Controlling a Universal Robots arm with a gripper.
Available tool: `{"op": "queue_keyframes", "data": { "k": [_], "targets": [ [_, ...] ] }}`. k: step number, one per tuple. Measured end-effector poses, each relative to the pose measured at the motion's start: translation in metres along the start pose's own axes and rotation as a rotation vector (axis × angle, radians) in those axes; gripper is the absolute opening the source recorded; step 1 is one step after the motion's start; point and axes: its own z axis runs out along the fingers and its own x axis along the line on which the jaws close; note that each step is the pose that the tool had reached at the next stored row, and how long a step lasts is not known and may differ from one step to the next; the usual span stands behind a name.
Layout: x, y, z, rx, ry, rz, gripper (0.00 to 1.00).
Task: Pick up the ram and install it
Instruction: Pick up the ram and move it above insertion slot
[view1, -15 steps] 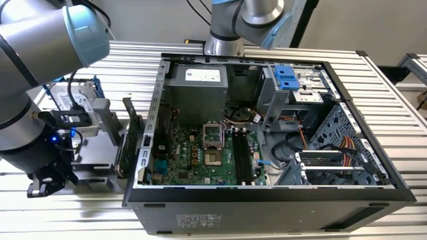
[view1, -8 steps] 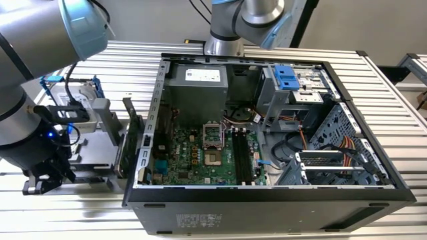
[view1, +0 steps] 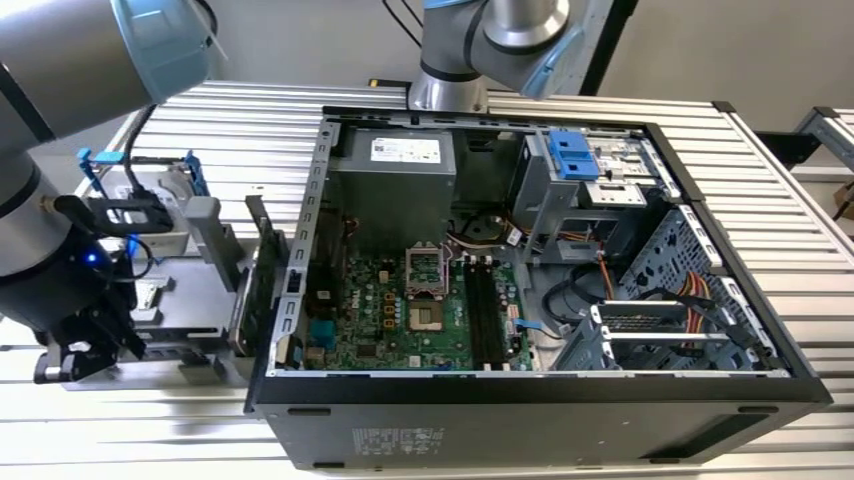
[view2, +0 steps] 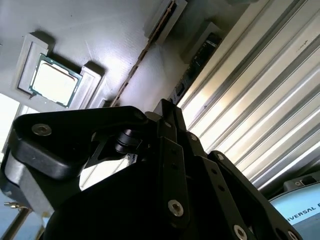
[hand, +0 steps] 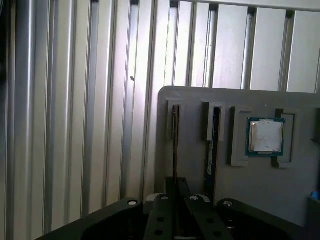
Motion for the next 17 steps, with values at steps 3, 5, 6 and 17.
{"op": "queue_keyframes", "data": {
  "k": [3,5,6,17],
  "targets": [
    [-0.0001,0.0000,-0.0042,0.0000,-0.0001,0.000,0.00],
    [-0.0001,0.0000,-0.0070,0.0000,0.0000,0.000,0.00],
    [-0.0002,0.0000,-0.0082,0.0001,-0.0001,0.000,0.00],
    [-0.0004,-0.0001,-0.0232,0.0001,0.0000,0.000,0.00]
  ]
}}
